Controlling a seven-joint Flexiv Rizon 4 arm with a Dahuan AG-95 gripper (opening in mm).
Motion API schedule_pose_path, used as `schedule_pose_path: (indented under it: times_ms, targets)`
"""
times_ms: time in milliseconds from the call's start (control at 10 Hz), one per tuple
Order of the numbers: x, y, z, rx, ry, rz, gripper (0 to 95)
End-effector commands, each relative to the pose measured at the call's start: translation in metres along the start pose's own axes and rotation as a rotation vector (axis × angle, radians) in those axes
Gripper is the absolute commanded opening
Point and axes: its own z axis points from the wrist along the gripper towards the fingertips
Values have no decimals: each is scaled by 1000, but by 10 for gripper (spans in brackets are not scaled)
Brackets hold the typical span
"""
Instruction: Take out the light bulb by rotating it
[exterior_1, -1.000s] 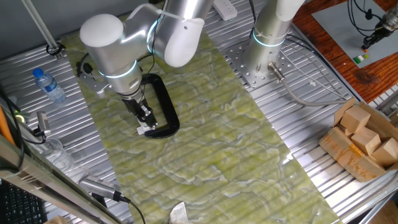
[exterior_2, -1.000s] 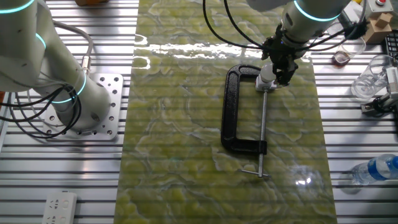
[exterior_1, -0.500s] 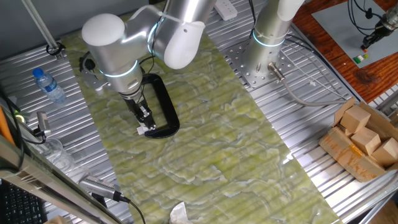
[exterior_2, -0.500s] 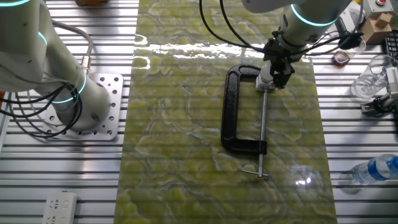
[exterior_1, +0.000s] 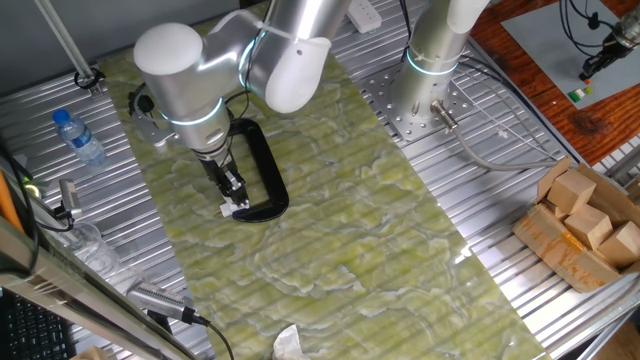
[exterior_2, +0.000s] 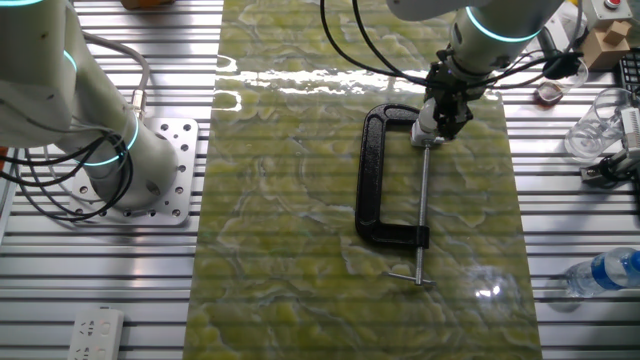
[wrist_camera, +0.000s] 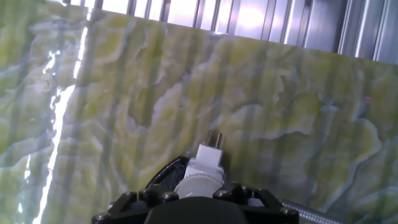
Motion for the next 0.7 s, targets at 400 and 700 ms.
schedule_pose_path:
  times_ms: [400,700]
  targets:
    - [0,0,1,13,-1,17,0]
    - [0,0,1,16,3,-47,0]
